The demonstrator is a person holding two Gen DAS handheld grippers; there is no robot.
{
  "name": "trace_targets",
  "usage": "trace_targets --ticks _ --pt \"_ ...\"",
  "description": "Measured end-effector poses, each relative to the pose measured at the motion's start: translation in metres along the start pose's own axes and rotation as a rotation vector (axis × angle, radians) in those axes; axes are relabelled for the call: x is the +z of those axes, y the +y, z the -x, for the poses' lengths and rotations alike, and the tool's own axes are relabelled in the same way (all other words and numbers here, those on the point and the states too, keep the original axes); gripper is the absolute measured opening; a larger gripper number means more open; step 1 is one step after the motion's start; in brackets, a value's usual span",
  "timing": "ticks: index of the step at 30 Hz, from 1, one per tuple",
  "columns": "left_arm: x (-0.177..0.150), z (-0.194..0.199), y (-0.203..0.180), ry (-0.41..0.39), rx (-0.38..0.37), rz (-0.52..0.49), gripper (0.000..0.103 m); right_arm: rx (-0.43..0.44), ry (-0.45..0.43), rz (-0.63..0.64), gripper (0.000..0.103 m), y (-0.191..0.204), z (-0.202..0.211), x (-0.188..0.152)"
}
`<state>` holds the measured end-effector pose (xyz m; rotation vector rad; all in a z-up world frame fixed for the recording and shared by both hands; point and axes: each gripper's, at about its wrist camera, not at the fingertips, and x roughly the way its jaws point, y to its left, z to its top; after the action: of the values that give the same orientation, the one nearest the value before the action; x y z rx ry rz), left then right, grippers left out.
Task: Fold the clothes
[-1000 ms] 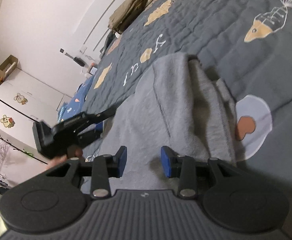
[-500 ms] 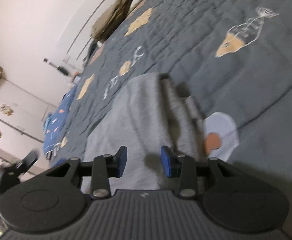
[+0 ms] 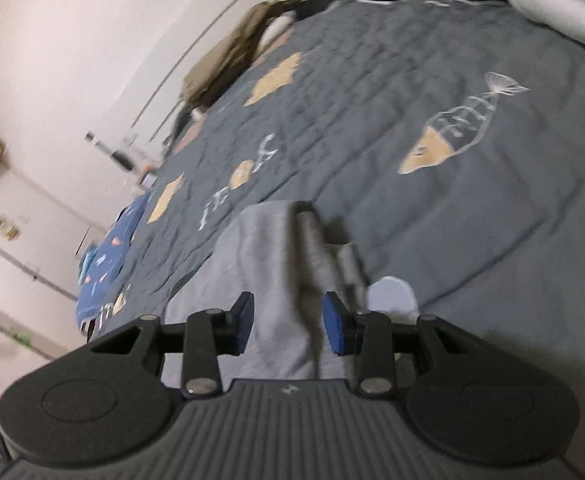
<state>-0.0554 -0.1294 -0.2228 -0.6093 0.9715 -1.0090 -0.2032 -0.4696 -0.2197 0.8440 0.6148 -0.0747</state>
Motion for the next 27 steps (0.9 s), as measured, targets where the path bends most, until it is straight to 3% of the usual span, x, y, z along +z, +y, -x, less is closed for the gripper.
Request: trace_targets --ticks 4,7,9,10,11,14,17,20,23,27 --pt "-0.003 -0.004 0.003 0.012 0.012 -0.002 0.069 -0.085 0.044 0.080 0.036 0.012 -0.020 -0.010" --pt "-0.004 -0.003 0.007 0.014 0.012 -0.002 0.069 -0.099 0.044 0.089 0.034 0.010 -0.028 -0.012" --pt "-0.005 -0.002 0.008 0.015 0.010 -0.002 0.070 -0.105 0.042 0.113 0.025 0.013 -0.028 -0.015" --pt "-0.005 -0.002 0.008 0.015 0.010 -0.003 0.070 -0.096 0.041 0.108 0.010 0.013 -0.027 -0.016" --pt "-0.006 0.000 0.008 0.015 0.010 -0.003 0.069 -0.082 0.041 0.095 0.004 0.013 -0.026 -0.016" --pt "-0.006 0.002 0.009 0.014 0.006 0.000 0.069 -0.047 0.002 0.047 0.003 0.013 -0.016 -0.013" --pt "-0.006 0.002 0.008 0.013 0.001 -0.003 0.070 -0.070 -0.070 0.114 0.003 0.024 -0.005 -0.010" --pt "-0.006 0.002 0.005 0.016 0.002 -0.011 0.070 -0.123 -0.073 0.205 0.003 0.030 -0.009 -0.011" --pt "-0.007 0.001 0.006 0.022 0.013 -0.014 0.070 -0.189 -0.021 0.297 0.004 0.031 -0.026 -0.019" --pt "-0.007 0.001 0.005 0.024 0.019 -0.017 0.070 -0.205 -0.067 0.292 0.007 0.033 -0.012 -0.017"
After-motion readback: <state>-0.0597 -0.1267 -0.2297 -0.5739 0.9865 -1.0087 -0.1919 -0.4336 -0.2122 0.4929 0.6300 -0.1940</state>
